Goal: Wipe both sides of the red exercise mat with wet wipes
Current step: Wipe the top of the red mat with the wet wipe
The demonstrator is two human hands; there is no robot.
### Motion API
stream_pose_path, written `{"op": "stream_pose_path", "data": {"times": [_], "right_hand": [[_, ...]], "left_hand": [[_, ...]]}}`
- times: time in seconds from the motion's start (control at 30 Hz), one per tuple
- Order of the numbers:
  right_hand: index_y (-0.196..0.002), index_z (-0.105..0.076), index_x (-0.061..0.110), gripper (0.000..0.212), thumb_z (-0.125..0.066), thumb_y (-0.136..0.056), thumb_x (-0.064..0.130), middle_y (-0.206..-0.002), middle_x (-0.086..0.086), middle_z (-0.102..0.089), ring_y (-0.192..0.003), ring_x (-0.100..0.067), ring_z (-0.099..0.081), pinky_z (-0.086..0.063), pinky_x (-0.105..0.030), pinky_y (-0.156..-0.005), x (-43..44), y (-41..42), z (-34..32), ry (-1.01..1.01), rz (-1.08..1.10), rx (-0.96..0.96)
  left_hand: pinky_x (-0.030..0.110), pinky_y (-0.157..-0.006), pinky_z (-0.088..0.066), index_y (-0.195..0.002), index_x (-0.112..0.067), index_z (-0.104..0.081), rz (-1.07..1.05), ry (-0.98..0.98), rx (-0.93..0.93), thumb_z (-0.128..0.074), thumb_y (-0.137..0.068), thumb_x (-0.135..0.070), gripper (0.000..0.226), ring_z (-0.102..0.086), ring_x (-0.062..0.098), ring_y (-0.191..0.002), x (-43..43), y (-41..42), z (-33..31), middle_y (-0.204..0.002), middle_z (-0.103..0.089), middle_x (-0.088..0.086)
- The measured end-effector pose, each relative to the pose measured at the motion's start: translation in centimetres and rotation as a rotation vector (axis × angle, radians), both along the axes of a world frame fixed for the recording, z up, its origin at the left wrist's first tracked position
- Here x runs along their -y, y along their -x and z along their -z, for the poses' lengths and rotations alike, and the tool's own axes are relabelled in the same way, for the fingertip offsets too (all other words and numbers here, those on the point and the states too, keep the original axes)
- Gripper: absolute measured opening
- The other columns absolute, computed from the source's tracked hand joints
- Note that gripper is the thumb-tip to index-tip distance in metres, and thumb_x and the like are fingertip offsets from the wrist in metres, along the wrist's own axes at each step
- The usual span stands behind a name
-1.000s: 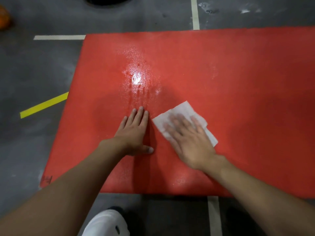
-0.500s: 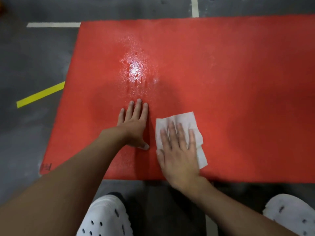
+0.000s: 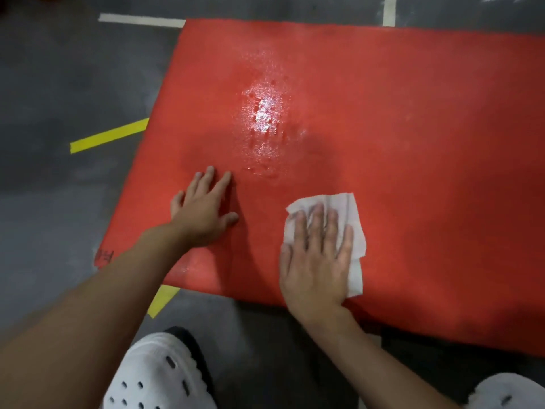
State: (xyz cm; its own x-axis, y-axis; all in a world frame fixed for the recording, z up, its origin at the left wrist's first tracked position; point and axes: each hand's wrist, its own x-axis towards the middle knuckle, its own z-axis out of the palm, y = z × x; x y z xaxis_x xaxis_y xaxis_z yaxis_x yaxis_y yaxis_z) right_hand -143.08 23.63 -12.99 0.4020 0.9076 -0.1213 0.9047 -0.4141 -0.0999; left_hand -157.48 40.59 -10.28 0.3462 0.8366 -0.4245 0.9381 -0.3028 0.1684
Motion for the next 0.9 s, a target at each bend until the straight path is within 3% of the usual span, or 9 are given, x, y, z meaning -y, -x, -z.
{"op": "stream_pose_path", "data": {"times": [0.17,0.27,0.33,0.4,0.5,0.63,0.8,0.83,0.9], "right_hand": [[-0.156,-0.027,0.017,0.061,-0.025,-0.101,0.042,-0.164,-0.012,-0.012,-0.153,-0.030,-0.005,-0.011,-0.059,-0.119,-0.8,2.9,0.0,-0.033,-0.380,-0.084],[-0.157,-0.024,0.017,0.061,-0.022,-0.101,0.040,-0.165,-0.011,-0.012,-0.153,-0.029,-0.002,-0.009,-0.056,-0.120,-1.3,0.4,0.1,-0.023,-0.220,-0.023],[-0.157,-0.018,0.014,0.064,-0.022,-0.100,0.041,-0.164,-0.014,-0.010,-0.153,-0.032,0.001,-0.006,-0.058,-0.120,-1.8,1.4,-0.1,-0.012,-0.092,-0.025],[-0.156,-0.022,0.014,0.063,-0.025,-0.100,0.042,-0.164,-0.013,-0.014,-0.153,-0.032,-0.002,-0.007,-0.060,-0.119,-2.1,3.1,-0.1,-0.039,-0.265,-0.090],[-0.157,-0.025,0.019,0.058,-0.021,-0.103,0.041,-0.164,-0.007,-0.019,-0.153,-0.025,-0.007,-0.007,-0.055,-0.120,-3.0,0.8,0.2,-0.035,-0.551,-0.038],[-0.157,-0.018,0.017,0.062,-0.020,-0.100,0.042,-0.165,-0.011,-0.011,-0.153,-0.030,0.000,-0.006,-0.058,-0.119,-4.4,-0.3,0.2,-0.026,-0.154,0.035],[-0.155,-0.029,0.024,0.054,-0.031,-0.103,0.040,-0.160,-0.005,-0.031,-0.151,-0.027,-0.017,-0.011,-0.056,-0.120,-5.3,-1.1,0.6,-0.089,-0.568,0.006],[-0.155,-0.026,0.026,0.054,-0.032,-0.103,0.039,-0.160,-0.003,-0.030,-0.152,-0.026,-0.016,-0.009,-0.054,-0.121,-6.0,-2.8,0.6,-0.085,-0.530,0.022],[-0.156,-0.021,0.026,0.056,-0.027,-0.102,0.040,-0.163,-0.005,-0.022,-0.153,-0.026,-0.007,-0.006,-0.055,-0.121,-7.3,-5.0,0.5,-0.078,-0.231,0.039]], "left_hand": [[0.048,-0.093,-0.033,-0.134,-0.038,-0.039,-0.032,-0.136,0.012,-0.084,-0.064,-0.047,0.083,-0.031,0.027,-0.129,-0.9,-0.8,-1.1,-0.143,-0.032,-0.005],[0.043,-0.083,-0.029,-0.128,-0.036,-0.040,-0.047,-0.149,-0.023,-0.086,-0.058,-0.048,0.085,-0.032,0.027,-0.122,-1.1,-1.0,-1.2,-0.133,-0.034,-0.003],[0.044,-0.085,-0.030,-0.128,-0.035,-0.039,-0.061,-0.139,-0.027,-0.087,-0.057,-0.046,0.086,-0.031,0.028,-0.122,-1.0,-1.4,-1.1,-0.133,-0.032,-0.002],[0.045,-0.085,-0.030,-0.126,-0.033,-0.038,-0.058,-0.137,-0.019,-0.087,-0.056,-0.044,0.086,-0.031,0.028,-0.121,-1.1,-1.8,-1.3,-0.133,-0.032,0.000],[0.045,-0.084,-0.030,-0.128,-0.034,-0.038,-0.042,-0.121,-0.025,-0.086,-0.057,-0.047,0.086,-0.031,0.028,-0.122,-1.3,-1.6,-1.6,-0.131,-0.032,0.000],[0.049,-0.092,-0.034,-0.136,-0.038,-0.032,-0.055,-0.114,-0.043,-0.088,-0.057,-0.046,0.097,-0.030,0.029,-0.125,-1.2,-1.7,-1.7,-0.133,-0.031,0.000],[0.052,-0.096,-0.033,-0.147,-0.041,-0.016,-0.050,-0.091,-0.085,-0.086,-0.059,-0.047,0.112,-0.027,0.030,-0.128,-1.4,-1.9,-1.8,-0.138,-0.026,0.001],[0.052,-0.097,-0.033,-0.148,-0.040,-0.014,-0.045,-0.088,-0.092,-0.086,-0.060,-0.048,0.115,-0.026,0.029,-0.129,-1.4,-1.9,-1.8,-0.140,-0.025,0.001],[0.052,-0.098,-0.031,-0.150,-0.039,-0.010,-0.040,-0.080,-0.098,-0.087,-0.060,-0.048,0.118,-0.023,0.028,-0.132,-1.4,-2.0,-1.6,-0.143,-0.022,0.000]]}}
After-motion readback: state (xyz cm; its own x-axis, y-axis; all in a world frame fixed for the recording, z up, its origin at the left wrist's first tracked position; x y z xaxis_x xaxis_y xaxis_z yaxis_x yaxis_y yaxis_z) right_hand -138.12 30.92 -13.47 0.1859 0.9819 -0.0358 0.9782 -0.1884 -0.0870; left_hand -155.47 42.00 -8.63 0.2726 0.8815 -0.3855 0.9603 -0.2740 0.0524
